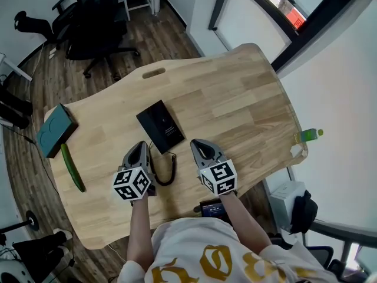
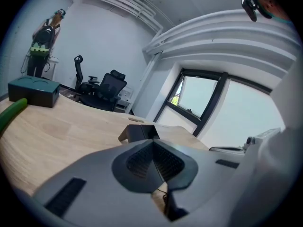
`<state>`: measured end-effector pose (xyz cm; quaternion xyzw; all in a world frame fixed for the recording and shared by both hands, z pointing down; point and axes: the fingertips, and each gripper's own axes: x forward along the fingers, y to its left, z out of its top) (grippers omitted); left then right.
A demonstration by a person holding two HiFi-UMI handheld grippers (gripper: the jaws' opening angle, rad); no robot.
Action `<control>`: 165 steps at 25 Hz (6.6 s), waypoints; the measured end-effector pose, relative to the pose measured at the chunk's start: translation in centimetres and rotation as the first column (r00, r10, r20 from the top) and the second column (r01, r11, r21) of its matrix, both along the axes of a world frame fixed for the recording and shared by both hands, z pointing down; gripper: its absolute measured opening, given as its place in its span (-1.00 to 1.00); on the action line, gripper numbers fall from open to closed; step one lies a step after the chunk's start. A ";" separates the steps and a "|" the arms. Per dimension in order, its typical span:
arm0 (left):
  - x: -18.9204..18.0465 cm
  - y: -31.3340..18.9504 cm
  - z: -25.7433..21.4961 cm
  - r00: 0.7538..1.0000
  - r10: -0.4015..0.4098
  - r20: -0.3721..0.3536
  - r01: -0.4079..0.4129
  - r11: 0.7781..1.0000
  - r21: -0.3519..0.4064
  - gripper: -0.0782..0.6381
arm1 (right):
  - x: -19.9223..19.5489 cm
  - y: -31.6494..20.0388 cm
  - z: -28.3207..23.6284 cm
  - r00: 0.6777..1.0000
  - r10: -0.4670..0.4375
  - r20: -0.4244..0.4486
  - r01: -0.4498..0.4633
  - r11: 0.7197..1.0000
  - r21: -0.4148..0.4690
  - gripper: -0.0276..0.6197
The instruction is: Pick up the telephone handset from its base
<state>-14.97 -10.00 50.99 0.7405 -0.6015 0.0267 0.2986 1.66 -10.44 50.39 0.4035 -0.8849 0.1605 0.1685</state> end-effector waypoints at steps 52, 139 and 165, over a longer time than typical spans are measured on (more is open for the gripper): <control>2.1 -4.1 8.0 0.976 0.083 -0.199 -0.123 0.972 -0.200 -0.41 | -0.8 -5.5 6.4 0.999 -0.043 -0.006 0.042 0.990 -0.132 -0.90; 2.6 -2.3 1.7 0.845 0.111 -0.523 -0.149 0.988 -0.032 -0.58 | -0.5 -2.9 1.6 0.999 -0.024 0.048 0.027 0.997 -0.072 -0.90; 1.8 4.3 -5.9 0.795 0.172 -0.582 -0.121 0.985 0.125 -0.58 | -1.7 2.3 -4.8 0.996 -0.050 0.069 0.045 0.997 0.066 -0.90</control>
